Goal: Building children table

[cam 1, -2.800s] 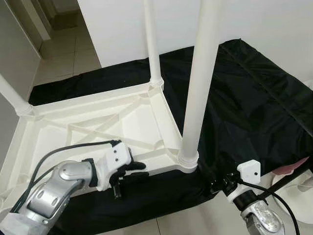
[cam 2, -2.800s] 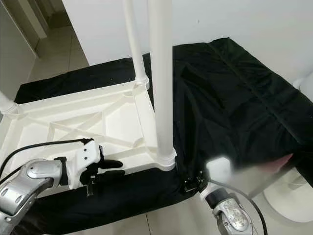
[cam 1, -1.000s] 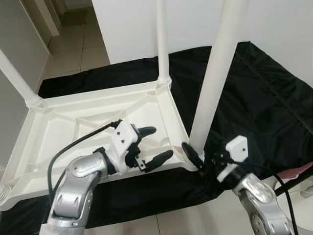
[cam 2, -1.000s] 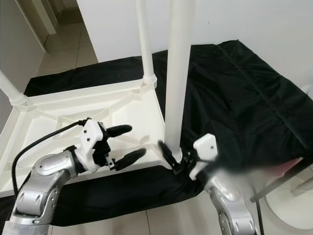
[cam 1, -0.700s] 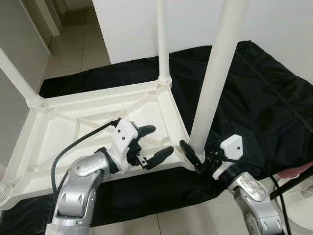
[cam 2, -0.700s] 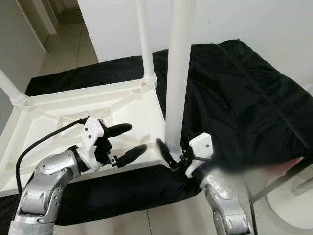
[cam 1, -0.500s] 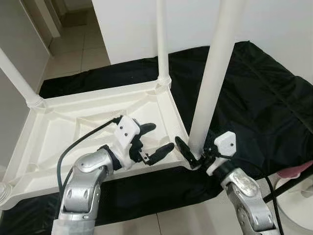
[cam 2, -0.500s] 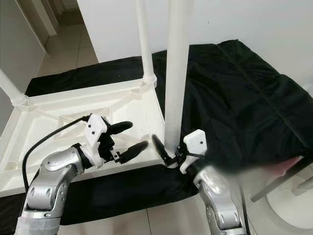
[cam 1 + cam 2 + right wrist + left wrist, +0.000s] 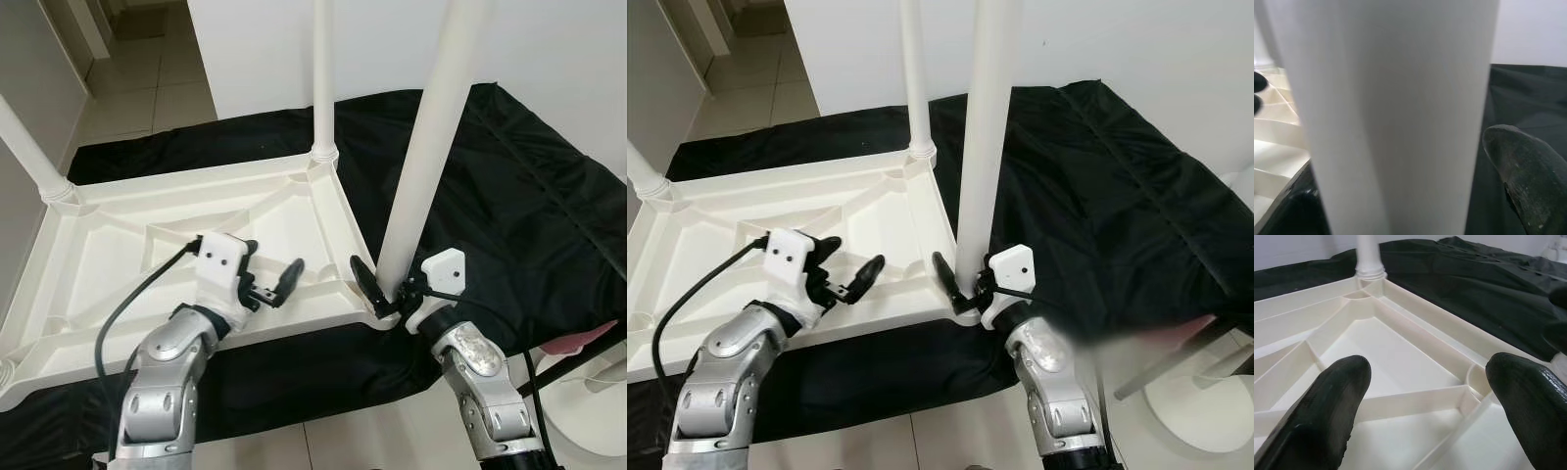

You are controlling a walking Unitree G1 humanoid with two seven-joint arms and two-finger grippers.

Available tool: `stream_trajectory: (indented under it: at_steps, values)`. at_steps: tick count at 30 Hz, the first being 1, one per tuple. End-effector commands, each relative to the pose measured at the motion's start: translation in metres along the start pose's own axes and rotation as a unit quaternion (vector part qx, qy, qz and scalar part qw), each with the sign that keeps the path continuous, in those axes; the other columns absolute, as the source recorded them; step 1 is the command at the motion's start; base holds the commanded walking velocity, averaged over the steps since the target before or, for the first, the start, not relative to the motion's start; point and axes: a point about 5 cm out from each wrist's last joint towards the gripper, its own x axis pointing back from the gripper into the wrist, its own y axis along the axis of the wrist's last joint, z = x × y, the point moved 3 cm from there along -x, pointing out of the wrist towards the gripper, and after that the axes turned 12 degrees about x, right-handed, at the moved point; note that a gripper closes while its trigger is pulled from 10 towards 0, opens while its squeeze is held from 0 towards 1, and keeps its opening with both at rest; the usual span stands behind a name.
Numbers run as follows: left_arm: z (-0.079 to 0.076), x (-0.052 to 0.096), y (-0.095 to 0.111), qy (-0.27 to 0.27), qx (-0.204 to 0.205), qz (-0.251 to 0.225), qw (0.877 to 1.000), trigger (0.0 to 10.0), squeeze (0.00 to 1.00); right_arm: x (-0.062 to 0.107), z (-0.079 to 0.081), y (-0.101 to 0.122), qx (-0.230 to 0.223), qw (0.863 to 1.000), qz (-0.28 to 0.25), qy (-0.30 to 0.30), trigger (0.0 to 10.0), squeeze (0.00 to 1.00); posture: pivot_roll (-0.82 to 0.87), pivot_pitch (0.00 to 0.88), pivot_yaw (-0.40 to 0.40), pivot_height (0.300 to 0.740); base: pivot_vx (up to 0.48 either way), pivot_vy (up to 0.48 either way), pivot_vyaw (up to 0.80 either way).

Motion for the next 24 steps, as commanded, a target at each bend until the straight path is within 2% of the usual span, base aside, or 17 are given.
stream_trajectory:
  at_steps: [1, 6, 11, 12, 13, 20, 22, 24]
  values:
    - [0.000, -0.001, -0.003, -0.006, -0.003, 0.007, 1.000, 10.0, 0.00, 0.000, -0.006, -0.004, 0.009, 1.000, 0.007, -0.013, 10.0, 0.00, -0.10, 0.097, 0.058, 0.740, 0.000, 0.000, 0.00]
    - [-0.004, -0.004, -0.005, 0.007, 0.002, -0.003, 1.000, 10.0, 0.00, 0.001, -0.018, -0.007, 0.011, 0.999, 0.014, -0.049, 10.0, 0.00, -0.11, 0.096, 0.056, 0.740, 0.000, 0.000, 0.00]
    - [-0.005, -0.006, -0.006, 0.016, 0.004, -0.007, 1.000, 10.0, 0.00, 0.004, -0.020, -0.011, 0.008, 0.998, 0.021, -0.057, 10.0, 0.00, -0.11, 0.095, 0.051, 0.740, 0.000, 0.000, 0.00]
    - [-0.009, -0.007, -0.010, 0.000, -0.005, 0.004, 1.000, 10.0, 0.00, 0.002, -0.024, -0.020, 0.008, 0.996, 0.053, -0.074, 10.0, 0.00, -0.11, 0.094, 0.050, 0.740, 0.000, 0.000, 0.00]
    - [-0.011, -0.006, -0.014, -0.010, -0.011, 0.007, 1.000, 10.0, 0.00, 0.001, -0.024, -0.019, 0.001, 0.996, 0.054, -0.077, 10.0, 0.00, -0.12, 0.095, 0.050, 0.740, 0.000, 0.000, 0.00]
    - [-0.011, -0.003, -0.023, -0.003, -0.013, 0.018, 1.000, 10.0, 0.00, 0.000, -0.023, -0.019, 0.007, 0.997, 0.048, -0.065, 10.0, 0.00, -0.11, 0.100, 0.047, 0.740, 0.000, 0.000, 0.00]
    - [-0.024, 0.005, -0.025, -0.056, -0.006, 0.024, 0.998, 10.0, 0.00, 0.002, -0.018, -0.015, 0.005, 0.999, 0.035, -0.028, 10.0, 0.00, -0.11, 0.101, 0.046, 0.740, 0.000, 0.000, 0.00]
    - [-0.030, 0.008, -0.024, -0.077, -0.002, 0.025, 0.997, 10.0, 0.00, 0.003, -0.017, -0.013, 0.004, 0.999, 0.030, -0.016, 10.0, 0.00, -0.11, 0.102, 0.047, 0.740, 0.000, 0.000, 0.00]
